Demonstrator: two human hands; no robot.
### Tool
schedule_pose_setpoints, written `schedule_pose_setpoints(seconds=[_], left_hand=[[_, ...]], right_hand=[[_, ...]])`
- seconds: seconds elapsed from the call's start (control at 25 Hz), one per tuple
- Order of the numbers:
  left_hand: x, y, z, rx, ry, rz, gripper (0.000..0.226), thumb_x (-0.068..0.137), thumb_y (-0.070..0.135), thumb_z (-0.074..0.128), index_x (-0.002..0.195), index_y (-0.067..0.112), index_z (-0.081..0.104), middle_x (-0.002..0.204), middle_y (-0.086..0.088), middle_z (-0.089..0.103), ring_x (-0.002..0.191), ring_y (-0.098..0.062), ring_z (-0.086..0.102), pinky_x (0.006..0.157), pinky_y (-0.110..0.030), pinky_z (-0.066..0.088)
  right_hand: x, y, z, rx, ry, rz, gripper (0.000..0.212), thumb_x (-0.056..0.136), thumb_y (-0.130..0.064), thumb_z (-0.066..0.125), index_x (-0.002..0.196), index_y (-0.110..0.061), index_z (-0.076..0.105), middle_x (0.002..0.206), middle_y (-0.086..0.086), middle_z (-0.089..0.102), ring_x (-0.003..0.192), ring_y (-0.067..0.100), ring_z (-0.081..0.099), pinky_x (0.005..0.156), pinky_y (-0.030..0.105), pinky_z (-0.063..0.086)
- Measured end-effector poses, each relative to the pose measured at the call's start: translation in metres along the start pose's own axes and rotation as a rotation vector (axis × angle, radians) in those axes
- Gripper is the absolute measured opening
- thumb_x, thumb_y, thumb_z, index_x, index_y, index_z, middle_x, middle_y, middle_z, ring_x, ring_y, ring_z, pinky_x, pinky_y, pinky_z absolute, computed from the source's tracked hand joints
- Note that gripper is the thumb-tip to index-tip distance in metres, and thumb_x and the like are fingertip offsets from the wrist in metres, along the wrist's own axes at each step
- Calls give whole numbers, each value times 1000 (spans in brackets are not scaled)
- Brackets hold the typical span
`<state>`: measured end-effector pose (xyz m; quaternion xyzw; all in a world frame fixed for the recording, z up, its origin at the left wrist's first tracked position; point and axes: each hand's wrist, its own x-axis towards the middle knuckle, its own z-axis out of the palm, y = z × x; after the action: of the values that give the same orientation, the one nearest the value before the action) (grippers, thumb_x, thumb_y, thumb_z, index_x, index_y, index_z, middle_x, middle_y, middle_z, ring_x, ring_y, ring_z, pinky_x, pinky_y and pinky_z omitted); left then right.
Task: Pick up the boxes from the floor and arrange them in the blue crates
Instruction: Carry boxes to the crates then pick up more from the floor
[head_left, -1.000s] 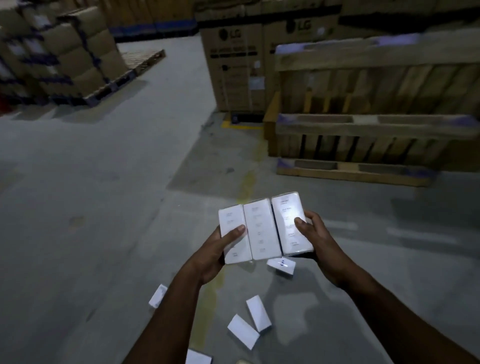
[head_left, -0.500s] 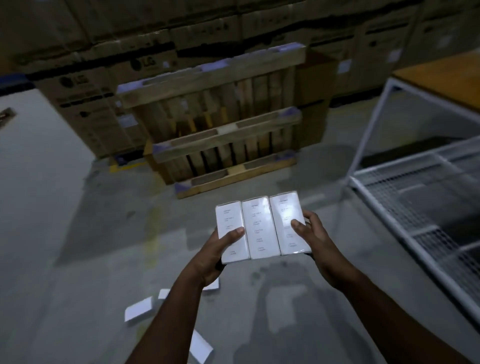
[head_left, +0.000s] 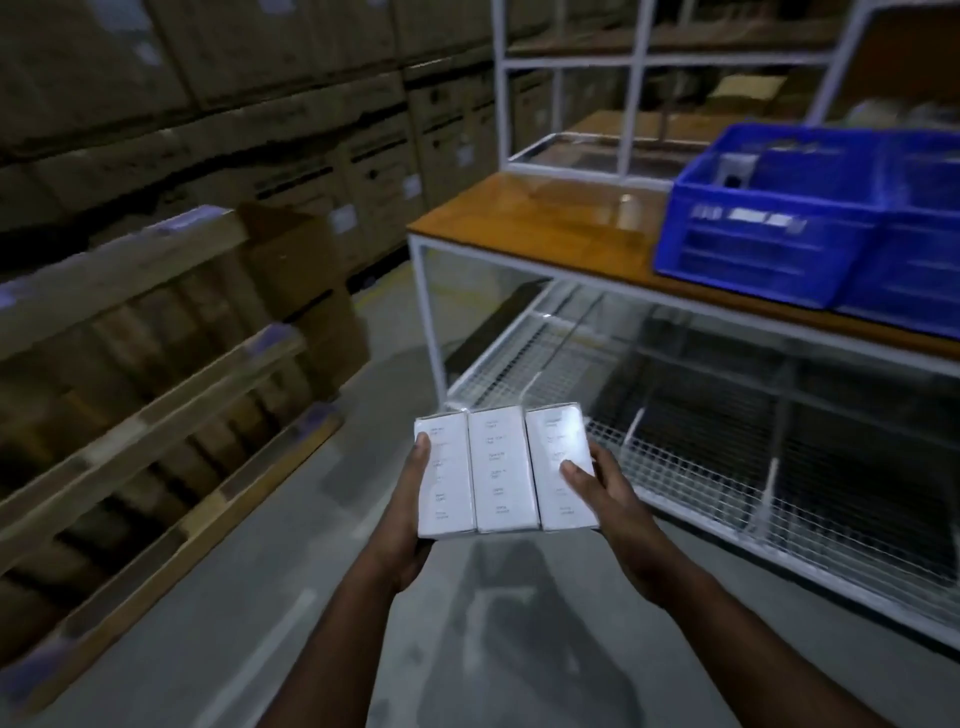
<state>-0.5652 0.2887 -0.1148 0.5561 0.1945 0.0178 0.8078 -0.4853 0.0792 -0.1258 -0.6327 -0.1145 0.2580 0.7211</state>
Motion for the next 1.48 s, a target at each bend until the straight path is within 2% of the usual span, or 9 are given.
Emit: schedule_pose_setpoints(seconds=[0.12, 0.24, 0.36, 0.48, 0.64, 0.92, 1.16, 1.32, 1.48], left_hand=[[65, 23, 33, 46, -107, -26, 52, 105, 49, 25, 133, 24, 60, 128, -4, 70, 118, -25, 67, 91, -42, 52], [125, 43, 78, 99, -240, -40, 51, 105, 46, 24, 130, 23, 62, 122, -6, 73, 108, -22, 71, 80, -37, 57], [173, 50, 127, 125, -335, -35, 51, 105, 46, 26, 134, 21, 59, 125, -8, 72, 113, -27, 69, 90, -43, 56], [224, 55, 178, 160, -434, -17, 53, 106, 47, 26, 138, 18, 57, 127, -11, 70, 117, -32, 66, 98, -55, 50], [293, 76, 249, 190, -482, 36, 53, 105, 49, 26, 137, 19, 57, 128, -12, 69, 117, -29, 67, 86, -42, 58], [392, 124, 359, 217, -504, 174, 57, 107, 52, 25, 144, 19, 51, 138, -12, 63, 129, -29, 59, 111, -51, 43], [477, 165, 427, 265, -471, 263, 59, 102, 60, 35, 140, 20, 53, 130, -10, 68, 119, -26, 67, 96, -47, 56], [571, 178, 469, 483, -247, 325, 93, 69, 88, 52, 125, 14, 59, 120, -14, 68, 107, -31, 70, 74, -44, 60], [627, 189, 500, 659, -332, 180, 55, 94, 62, 49, 111, 11, 62, 97, -10, 72, 77, -24, 71, 56, -37, 60]], right_hand=[[22, -24, -30, -7, 161, -41, 60, 89, -48, 66, 143, -37, 42, 134, -11, 63, 120, 10, 62, 106, 43, 47], [38, -46, -61, 3, 335, -95, 63, 89, -46, 61, 147, -36, 37, 139, -14, 58, 121, 3, 59, 98, 28, 49], [53, -64, -100, 13, 446, -129, 53, 95, -42, 57, 145, -38, 38, 134, -24, 56, 119, -7, 54, 87, 16, 43], [82, -82, -149, 25, 521, -186, 58, 89, -46, 61, 143, -33, 46, 133, -15, 63, 123, 7, 60, 101, 32, 46], [137, -110, -223, 61, 544, -267, 68, 84, -50, 62, 147, -31, 44, 139, -8, 60, 127, 11, 57, 111, 40, 40], [229, -183, -340, 15, 502, -304, 100, 68, -74, 67, 154, -38, 29, 161, -9, 28, 143, 11, 37, 120, 48, 27], [295, -254, -404, -122, 642, -390, 83, 82, -60, 59, 153, -24, 34, 150, -3, 27, 136, 14, 43, 113, 39, 39], [342, -288, -442, -291, 818, -393, 54, 99, -41, 55, 145, -15, 42, 134, 1, 27, 120, 14, 46, 99, 29, 42], [387, -298, -483, -542, 913, -163, 52, 96, -49, 53, 139, -20, 45, 135, 3, 39, 117, 22, 50, 90, 32, 40]])
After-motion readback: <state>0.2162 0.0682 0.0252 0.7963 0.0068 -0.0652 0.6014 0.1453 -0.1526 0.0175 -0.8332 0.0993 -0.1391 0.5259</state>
